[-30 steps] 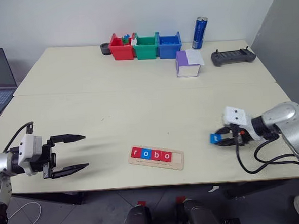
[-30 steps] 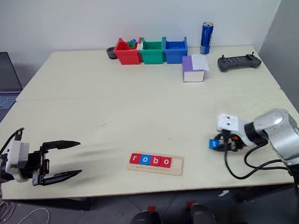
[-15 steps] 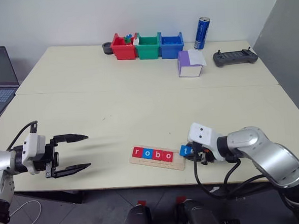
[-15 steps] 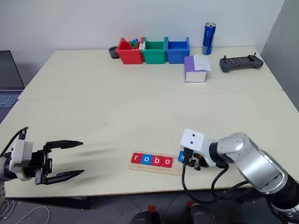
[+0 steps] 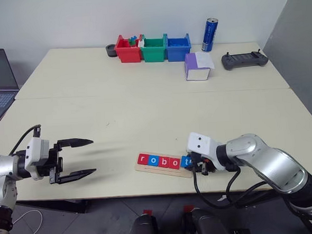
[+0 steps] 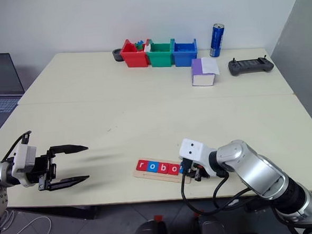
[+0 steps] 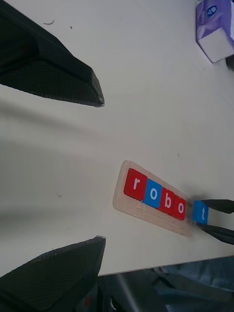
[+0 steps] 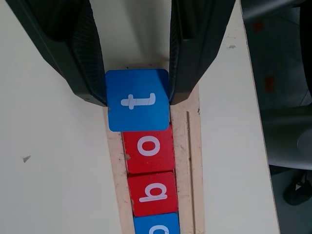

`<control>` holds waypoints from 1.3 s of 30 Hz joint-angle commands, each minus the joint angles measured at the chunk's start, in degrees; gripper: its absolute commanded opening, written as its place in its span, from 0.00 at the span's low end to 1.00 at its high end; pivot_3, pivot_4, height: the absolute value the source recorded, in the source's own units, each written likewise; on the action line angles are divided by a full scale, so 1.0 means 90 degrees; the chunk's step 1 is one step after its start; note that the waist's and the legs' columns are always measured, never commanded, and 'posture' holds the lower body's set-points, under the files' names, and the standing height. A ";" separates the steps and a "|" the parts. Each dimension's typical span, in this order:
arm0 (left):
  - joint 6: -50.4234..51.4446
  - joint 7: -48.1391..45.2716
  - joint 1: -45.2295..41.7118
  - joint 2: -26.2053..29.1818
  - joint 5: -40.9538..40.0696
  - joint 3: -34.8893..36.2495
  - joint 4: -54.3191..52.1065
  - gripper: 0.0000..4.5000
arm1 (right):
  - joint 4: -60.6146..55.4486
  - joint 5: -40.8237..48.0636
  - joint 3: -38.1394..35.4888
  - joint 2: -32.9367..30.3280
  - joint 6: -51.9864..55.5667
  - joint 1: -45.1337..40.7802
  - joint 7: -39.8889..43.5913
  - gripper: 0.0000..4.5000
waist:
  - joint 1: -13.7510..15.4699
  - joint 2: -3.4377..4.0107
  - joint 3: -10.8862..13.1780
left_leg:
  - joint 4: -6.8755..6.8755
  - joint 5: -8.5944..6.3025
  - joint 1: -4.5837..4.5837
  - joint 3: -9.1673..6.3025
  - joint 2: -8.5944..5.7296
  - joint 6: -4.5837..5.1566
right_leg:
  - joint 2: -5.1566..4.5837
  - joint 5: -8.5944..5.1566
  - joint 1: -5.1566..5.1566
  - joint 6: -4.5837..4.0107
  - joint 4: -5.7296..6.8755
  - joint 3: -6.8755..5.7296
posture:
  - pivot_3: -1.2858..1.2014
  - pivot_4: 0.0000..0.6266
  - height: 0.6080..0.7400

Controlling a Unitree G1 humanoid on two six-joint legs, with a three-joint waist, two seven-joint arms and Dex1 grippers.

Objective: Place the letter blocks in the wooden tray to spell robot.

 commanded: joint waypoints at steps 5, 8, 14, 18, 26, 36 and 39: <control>-0.0105 -0.0037 0.0073 0.0006 0.0040 0.0299 -0.0017 1.00 | 0.0110 0.0055 0.0235 -0.0062 -0.0148 -0.0211 -0.0032 0.32 | -0.0001 -0.0001 -0.0001 | 0.0001 0.0000 0.0000 0.0000 0.0000 0.0000 | 0.0000 0.0000 0.0000 0.0000 0.0000 0.0000 | 0.52 0.24 1.00; -0.0119 -0.0037 0.0136 -0.0002 0.0062 0.0358 -0.0026 1.00 | 0.0174 0.0050 0.0324 -0.0083 -0.0171 -0.0243 -0.0021 0.32 | -0.0001 -0.0001 -0.0001 | 0.0000 0.0000 0.0000 0.0000 0.0000 0.0000 | 0.0000 0.0000 0.0000 0.0000 0.0000 0.0000 | 0.52 0.24 1.00; -0.0086 -0.0037 0.0173 -0.0020 0.0117 0.0441 -0.0075 1.00 | 0.0292 0.0024 0.0512 -0.0040 -0.0245 -0.0332 -0.0029 0.32 | -0.0004 -0.0002 -0.0001 | 0.0000 0.0000 0.0000 0.0000 0.0000 0.0000 | 0.0000 0.0000 0.0000 0.0000 0.0000 -0.0001 | 0.52 0.24 1.00; -0.0048 -0.0037 0.0206 -0.0008 0.0125 0.0478 -0.0134 1.00 | 0.0402 -0.0014 0.0629 0.0065 -0.0289 -0.0433 -0.0079 0.32 | -0.0008 -0.0003 -0.0002 | 0.0001 0.0000 0.0000 0.0000 0.0001 0.0000 | 0.0000 0.0000 0.0000 0.0000 0.0000 -0.0001 | 0.52 0.24 1.00; -0.0022 -0.0037 0.0211 0.0018 0.0157 0.0530 -0.0151 1.00 | 0.0523 -0.0028 0.0683 0.0126 -0.0331 -0.0543 -0.0085 0.32 | -0.0009 -0.0006 -0.0003 | 0.0001 0.0000 0.0001 0.0000 0.0001 0.0000 | 0.0000 0.0000 0.0000 0.0000 0.0001 -0.0001 | 0.52 0.24 1.00; -0.0032 -0.0037 0.0187 -0.0006 0.0196 0.0537 -0.0129 1.00 | 0.0543 0.0003 0.0738 0.0151 -0.0318 -0.0569 -0.0073 0.32 | -0.0008 -0.0007 -0.0004 | 0.0000 0.0000 0.0001 0.0000 0.0001 0.0000 | 0.0000 0.0000 0.0000 0.0000 0.0001 -0.0001 | 0.52 0.24 1.00; -0.0035 -0.0037 0.0157 -0.0015 0.0210 0.0525 -0.0101 1.00 | 0.0549 0.0004 0.0751 0.0140 -0.0341 -0.0560 -0.0054 0.32 | -0.0009 -0.0007 -0.0004 | 0.0000 0.0000 0.0001 0.0000 0.0002 0.0000 | 0.0000 0.0000 0.0000 0.0000 0.0001 -0.0001 | 0.52 0.24 1.00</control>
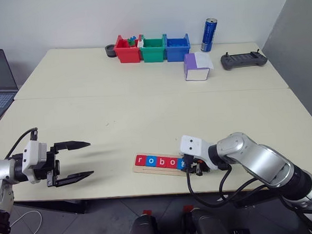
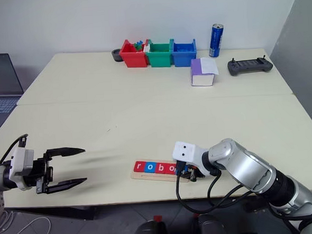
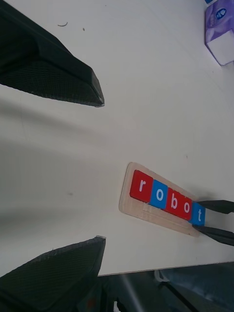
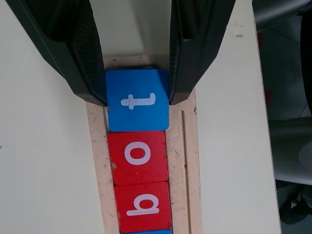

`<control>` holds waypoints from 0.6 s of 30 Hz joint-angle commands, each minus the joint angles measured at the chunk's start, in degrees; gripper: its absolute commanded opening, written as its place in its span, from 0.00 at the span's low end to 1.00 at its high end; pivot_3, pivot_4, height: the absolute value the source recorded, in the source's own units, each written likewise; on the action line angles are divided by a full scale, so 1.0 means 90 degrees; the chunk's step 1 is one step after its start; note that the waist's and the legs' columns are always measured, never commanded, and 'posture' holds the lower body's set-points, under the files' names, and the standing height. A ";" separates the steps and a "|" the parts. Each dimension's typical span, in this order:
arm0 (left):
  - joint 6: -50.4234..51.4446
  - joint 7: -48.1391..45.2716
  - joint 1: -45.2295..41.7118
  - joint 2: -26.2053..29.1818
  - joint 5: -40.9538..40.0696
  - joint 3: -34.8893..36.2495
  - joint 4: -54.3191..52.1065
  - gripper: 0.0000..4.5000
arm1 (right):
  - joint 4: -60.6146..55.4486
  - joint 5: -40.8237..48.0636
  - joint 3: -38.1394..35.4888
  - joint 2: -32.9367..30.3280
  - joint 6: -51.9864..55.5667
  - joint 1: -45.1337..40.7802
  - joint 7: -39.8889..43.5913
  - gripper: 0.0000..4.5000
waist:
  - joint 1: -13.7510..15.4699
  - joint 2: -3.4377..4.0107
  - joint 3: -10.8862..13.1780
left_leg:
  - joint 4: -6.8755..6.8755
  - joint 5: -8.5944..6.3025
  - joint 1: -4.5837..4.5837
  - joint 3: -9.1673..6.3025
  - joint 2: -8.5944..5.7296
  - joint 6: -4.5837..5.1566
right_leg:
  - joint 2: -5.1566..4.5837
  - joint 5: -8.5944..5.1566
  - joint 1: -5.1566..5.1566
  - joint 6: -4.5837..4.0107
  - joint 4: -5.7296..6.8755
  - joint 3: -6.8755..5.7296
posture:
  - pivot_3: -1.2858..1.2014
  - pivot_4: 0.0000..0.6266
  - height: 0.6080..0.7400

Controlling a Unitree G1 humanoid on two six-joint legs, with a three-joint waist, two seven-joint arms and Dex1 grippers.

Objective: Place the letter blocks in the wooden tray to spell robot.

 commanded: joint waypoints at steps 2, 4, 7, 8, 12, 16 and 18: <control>-0.0044 -0.0037 -0.0061 0.0029 0.0000 0.0198 -0.0064 1.00 | -0.0056 0.0045 0.0007 0.0013 -0.0124 -0.0053 -0.0008 0.32 | 0.0000 0.0000 0.0000 | 0.0000 0.0000 0.0000 0.0000 0.0000 0.0000 | 0.0000 0.0000 0.0000 0.0000 0.0000 0.0000 | 0.52 0.24 1.00; -0.0049 -0.0037 -0.0053 0.0032 -0.0002 0.0198 -0.0062 1.00 | -0.0067 0.0043 0.0017 0.0003 -0.0135 -0.0043 0.0000 0.40 | 0.0000 0.0000 0.0000 | 0.0000 0.0000 0.0000 0.0000 0.0000 0.0000 | 0.0000 0.0000 0.0000 0.0000 0.0000 0.0000 | 0.52 0.24 1.00; -0.0049 -0.0037 -0.0065 0.0033 0.0003 0.0188 -0.0049 1.00 | -0.0070 0.0052 0.0013 -0.0011 -0.0156 -0.0043 0.0028 0.63 | 0.0000 0.0000 0.0000 | 0.0000 0.0000 0.0000 0.0000 0.0000 0.0000 | 0.0000 0.0000 0.0000 0.0000 0.0000 0.0000 | 0.52 0.24 1.00; -0.0047 -0.0037 -0.0067 0.0033 0.0004 0.0185 -0.0048 1.00 | -0.0059 0.0048 -0.0001 -0.0005 -0.0179 -0.0044 0.0027 0.71 | 0.0000 0.0000 0.0000 | 0.0000 0.0000 0.0000 0.0000 0.0000 0.0000 | 0.0000 0.0000 0.0000 0.0000 0.0000 0.0000 | 0.52 0.24 1.00; -0.0045 -0.0037 -0.0064 0.0042 -0.0002 0.0165 -0.0050 1.00 | -0.0108 0.0105 -0.0118 0.0001 -0.0182 -0.0074 0.0056 0.99 | 0.0000 0.0000 0.0000 | 0.0000 0.0000 0.0000 0.0000 0.0000 0.0000 | 0.0000 0.0000 0.0000 0.0000 0.0000 0.0000 | 0.52 0.24 1.00; -0.0037 -0.0037 -0.0089 0.0054 -0.0009 0.0139 -0.0036 1.00 | -0.0470 0.0406 -0.0522 -0.0159 0.0039 -0.0119 0.0218 0.99 | 0.0002 0.0000 0.0000 | 0.0000 0.0000 -0.0001 0.0000 0.0000 0.0000 | 0.0000 0.0000 0.0000 0.0000 0.0000 0.0000 | 0.52 0.24 1.00; -0.0043 -0.0037 -0.0110 0.0069 -0.0008 0.0120 -0.0010 1.00 | -0.0705 0.0639 -0.0812 -0.0307 0.0177 -0.0130 0.0312 0.99 | 0.0004 0.0000 0.0000 | 0.0000 0.0000 -0.0002 0.0000 0.0000 0.0000 | 0.0000 0.0000 -0.0001 0.0000 0.0000 0.0000 | 0.52 0.24 1.00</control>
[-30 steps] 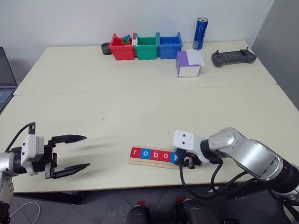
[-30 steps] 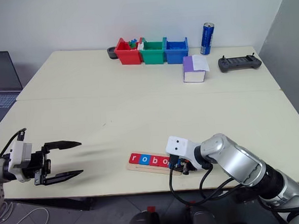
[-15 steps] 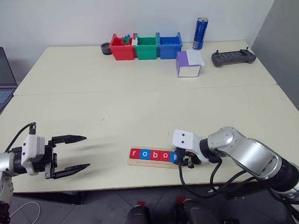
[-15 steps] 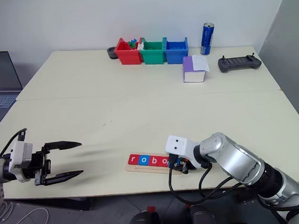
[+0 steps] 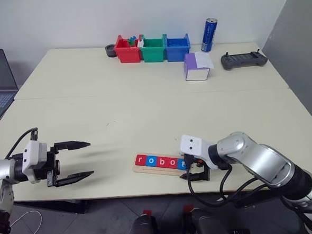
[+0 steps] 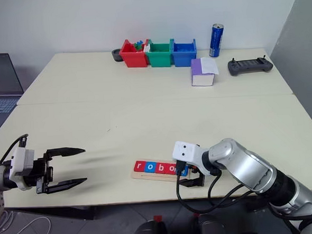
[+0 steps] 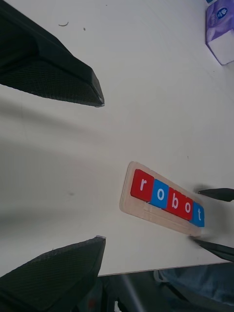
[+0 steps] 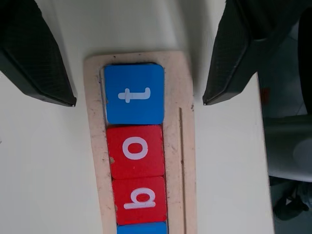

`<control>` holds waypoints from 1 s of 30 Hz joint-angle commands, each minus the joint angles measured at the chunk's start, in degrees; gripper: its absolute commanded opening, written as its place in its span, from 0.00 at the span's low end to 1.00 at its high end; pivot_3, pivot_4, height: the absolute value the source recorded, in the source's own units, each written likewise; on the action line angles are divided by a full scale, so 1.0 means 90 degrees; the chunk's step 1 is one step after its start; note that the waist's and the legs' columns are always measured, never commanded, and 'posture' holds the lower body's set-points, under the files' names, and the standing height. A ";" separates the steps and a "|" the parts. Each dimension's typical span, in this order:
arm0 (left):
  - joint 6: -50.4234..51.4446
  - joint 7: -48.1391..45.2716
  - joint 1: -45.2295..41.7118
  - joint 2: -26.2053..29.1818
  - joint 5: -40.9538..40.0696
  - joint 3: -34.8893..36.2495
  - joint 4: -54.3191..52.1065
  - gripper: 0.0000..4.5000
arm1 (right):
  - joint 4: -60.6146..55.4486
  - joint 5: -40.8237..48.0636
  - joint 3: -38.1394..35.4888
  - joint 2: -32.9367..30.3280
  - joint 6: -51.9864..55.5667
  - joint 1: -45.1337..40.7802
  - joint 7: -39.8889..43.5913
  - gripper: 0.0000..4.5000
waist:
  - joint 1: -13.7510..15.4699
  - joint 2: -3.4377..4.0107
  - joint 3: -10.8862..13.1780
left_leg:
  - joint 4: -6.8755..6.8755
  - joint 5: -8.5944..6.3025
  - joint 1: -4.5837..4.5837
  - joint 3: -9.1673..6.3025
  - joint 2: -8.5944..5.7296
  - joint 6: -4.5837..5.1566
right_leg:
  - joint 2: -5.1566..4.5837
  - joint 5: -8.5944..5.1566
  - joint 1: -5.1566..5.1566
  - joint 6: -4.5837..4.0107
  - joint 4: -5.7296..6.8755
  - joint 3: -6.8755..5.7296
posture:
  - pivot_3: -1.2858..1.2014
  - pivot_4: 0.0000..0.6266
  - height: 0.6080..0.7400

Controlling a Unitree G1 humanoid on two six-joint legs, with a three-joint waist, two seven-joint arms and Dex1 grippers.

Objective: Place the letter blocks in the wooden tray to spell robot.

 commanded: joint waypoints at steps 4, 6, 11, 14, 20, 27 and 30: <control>-0.0036 -0.0037 -0.0107 0.0084 -0.0037 0.0092 0.0000 1.00 | -0.0790 0.0803 -0.1062 -0.0265 0.0384 0.0123 0.0160 0.91 | -0.0001 -0.0001 -0.0001 | -0.0001 0.0000 0.0001 0.0000 0.0000 0.0000 | 0.0000 0.0000 0.0001 0.0000 -0.0001 0.0000 | 0.52 0.24 1.00; -0.0035 -0.0037 -0.0115 0.0075 -0.0031 0.0072 0.0002 1.00 | -0.0876 0.0930 -0.1098 -0.0303 0.0363 0.0300 0.0156 0.79 | 0.0001 -0.0002 -0.0001 | -0.0002 0.0000 0.0001 -0.0002 0.0001 0.0000 | 0.0000 0.0000 0.0001 0.0000 -0.0001 0.0000 | 0.52 0.24 1.00; 0.0013 -0.0037 -0.0179 0.0011 -0.0019 -0.0019 -0.0049 1.00 | -0.0520 0.1087 -0.0986 0.0127 0.0269 0.0666 -0.0088 0.38 | -0.0003 -0.0007 -0.0004 | -0.0002 0.0000 0.0002 -0.0002 0.0003 0.0000 | 0.0001 0.0000 0.0002 0.0000 0.0000 -0.0001 | 0.52 0.24 1.00; 0.0020 -0.0037 -0.0207 0.0014 -0.0027 -0.0060 -0.0038 1.00 | -0.0441 0.1049 -0.0826 0.0120 0.0175 0.0633 -0.0135 0.13 | 0.0000 -0.0007 -0.0004 | 0.0001 0.0000 0.0001 -0.0001 0.0001 0.0000 | 0.0000 0.0000 0.0002 0.0001 0.0000 0.0000 | 0.52 0.24 1.00; 0.0025 -0.0037 -0.0212 0.0039 -0.0038 -0.0092 -0.0029 1.00 | -0.0305 0.1058 -0.0660 0.0123 0.0052 0.0589 -0.0192 0.00 | -0.0001 -0.0008 -0.0005 | -0.0002 0.0000 0.0001 -0.0001 0.0001 0.0000 | 0.0001 0.0000 0.0001 0.0000 -0.0001 0.0000 | 0.52 0.24 1.00; 0.0036 -0.0037 -0.0160 0.0041 -0.0035 -0.0043 -0.0067 1.00 | -0.0041 0.0989 -0.0526 0.0115 -0.0211 0.0752 -0.0277 0.00 | 0.0000 -0.0008 -0.0005 | -0.0001 0.0000 0.0001 -0.0001 0.0000 0.0000 | 0.0001 0.0000 0.0002 0.0000 -0.0001 0.0000 | 0.52 0.24 1.00; 0.0038 -0.0037 -0.0140 0.0052 -0.0040 -0.0023 -0.0079 1.00 | 0.0067 0.0960 -0.0484 0.0126 -0.0305 0.0735 -0.0270 0.00 | -0.0001 -0.0008 -0.0005 | -0.0001 0.0000 0.0001 -0.0001 0.0000 0.0001 | 0.0001 0.0000 0.0002 0.0000 -0.0001 0.0000 | 0.52 0.24 1.00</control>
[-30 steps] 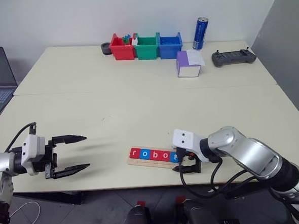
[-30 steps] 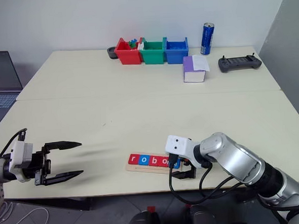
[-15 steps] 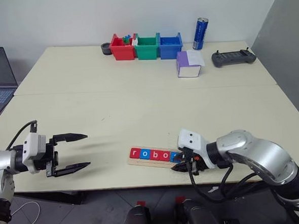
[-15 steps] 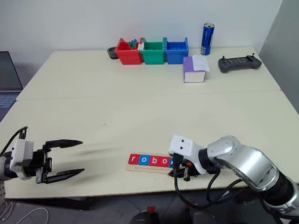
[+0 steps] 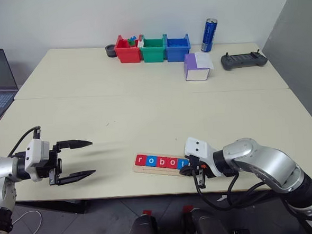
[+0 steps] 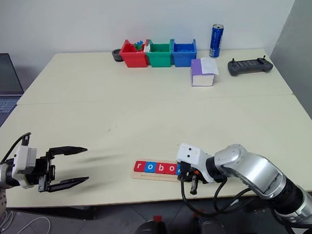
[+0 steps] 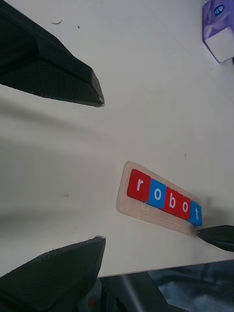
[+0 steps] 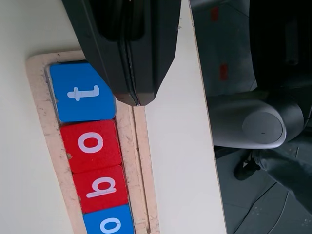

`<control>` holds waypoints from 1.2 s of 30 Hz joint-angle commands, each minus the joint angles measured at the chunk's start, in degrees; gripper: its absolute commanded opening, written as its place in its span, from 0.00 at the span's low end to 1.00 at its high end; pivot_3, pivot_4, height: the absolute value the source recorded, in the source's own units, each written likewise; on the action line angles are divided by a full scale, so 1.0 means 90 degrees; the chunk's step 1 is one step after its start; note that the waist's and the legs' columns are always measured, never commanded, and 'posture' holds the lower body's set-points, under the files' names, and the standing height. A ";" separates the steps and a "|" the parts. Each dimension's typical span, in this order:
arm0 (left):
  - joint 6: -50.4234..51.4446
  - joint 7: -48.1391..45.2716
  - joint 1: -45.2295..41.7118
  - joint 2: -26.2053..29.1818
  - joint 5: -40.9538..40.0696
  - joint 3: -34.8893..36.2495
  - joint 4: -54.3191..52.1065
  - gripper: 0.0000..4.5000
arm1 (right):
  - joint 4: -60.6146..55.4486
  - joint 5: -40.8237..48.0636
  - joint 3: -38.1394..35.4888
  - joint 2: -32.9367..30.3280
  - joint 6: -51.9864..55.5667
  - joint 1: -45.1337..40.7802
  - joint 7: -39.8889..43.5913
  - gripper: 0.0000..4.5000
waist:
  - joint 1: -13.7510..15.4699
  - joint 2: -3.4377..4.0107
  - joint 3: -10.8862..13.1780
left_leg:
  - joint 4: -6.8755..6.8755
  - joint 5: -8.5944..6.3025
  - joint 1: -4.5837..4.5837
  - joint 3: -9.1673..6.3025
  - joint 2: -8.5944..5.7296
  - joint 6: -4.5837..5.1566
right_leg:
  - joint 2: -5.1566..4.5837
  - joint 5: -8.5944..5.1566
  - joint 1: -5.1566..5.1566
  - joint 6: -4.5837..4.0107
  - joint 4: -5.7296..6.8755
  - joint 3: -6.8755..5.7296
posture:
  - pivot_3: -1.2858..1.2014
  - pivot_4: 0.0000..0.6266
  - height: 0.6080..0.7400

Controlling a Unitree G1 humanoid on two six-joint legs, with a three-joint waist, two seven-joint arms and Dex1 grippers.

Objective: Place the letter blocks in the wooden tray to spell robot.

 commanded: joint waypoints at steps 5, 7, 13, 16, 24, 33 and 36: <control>0.0016 -0.0037 -0.0005 0.0098 -0.0033 0.0116 -0.0079 1.00 | 0.0273 -0.0264 0.0153 -0.0046 -0.0553 -0.0077 0.0032 0.00 | 0.0001 0.0000 0.0000 | 0.0000 0.0000 0.0000 0.0000 0.0000 0.0000 | 0.0000 0.0000 0.0000 0.0000 0.0000 0.0000 | 0.52 0.24 1.00; 0.0019 -0.0037 -0.0015 0.0116 -0.0038 0.0114 -0.0074 1.00 | 0.0344 -0.0300 0.0156 -0.0046 -0.0634 -0.0095 0.0055 0.00 | 0.0000 0.0000 0.0000 | 0.0000 0.0000 0.0000 0.0000 0.0000 0.0000 | 0.0000 0.0000 0.0000 0.0000 0.0000 0.0000 | 0.52 0.24 1.00; 0.0017 -0.0037 -0.0039 0.0149 -0.0036 0.0095 -0.0049 1.00 | 0.0424 -0.0364 0.0142 -0.0062 -0.0750 -0.0090 0.0113 0.00 | 0.0001 0.0000 0.0000 | 0.0000 0.0000 0.0000 0.0000 0.0000 0.0000 | 0.0000 0.0000 0.0000 0.0000 0.0000 0.0000 | 0.52 0.24 1.00; 0.0035 -0.0037 -0.0071 0.0165 -0.0042 0.0079 -0.0048 1.00 | 0.0220 -0.0057 -0.0071 -0.0055 -0.0633 -0.0073 0.0307 0.00 | 0.0001 0.0000 0.0000 | 0.0000 0.0000 0.0000 0.0000 0.0000 0.0000 | 0.0000 0.0000 0.0000 0.0000 0.0000 -0.0001 | 0.52 0.24 1.00; 0.0021 -0.0037 -0.0141 0.0180 -0.0024 0.0047 0.0026 1.00 | -0.0241 0.0477 -0.0702 -0.0279 -0.0558 0.0039 0.0514 0.13 | 0.0004 0.0000 0.0000 | 0.0000 0.0000 0.0000 0.0000 0.0000 0.0000 | 0.0000 0.0000 0.0001 0.0000 0.0000 0.0000 | 0.52 0.24 1.00; 0.0024 -0.0037 -0.0216 0.0139 -0.0019 0.0004 0.0041 1.00 | 0.0160 0.0133 -0.0562 -0.0195 -0.1150 0.0158 0.0260 0.80 | 0.0000 0.0000 0.0000 | -0.0001 0.0000 0.0001 0.0001 0.0001 0.0000 | 0.0000 0.0000 0.0000 0.0000 0.0000 0.0000 | 0.52 0.24 1.00; 0.0026 -0.0037 -0.0192 0.0157 -0.0029 0.0018 0.0026 1.00 | 0.0287 -0.0029 -0.0445 -0.0218 -0.1364 0.0177 0.0303 0.99 | 0.0008 0.0000 0.0000 | 0.0000 0.0000 0.0000 0.0000 0.0000 0.0000 | 0.0000 0.0000 0.0000 0.0000 -0.0001 0.0000 | 0.52 0.24 1.00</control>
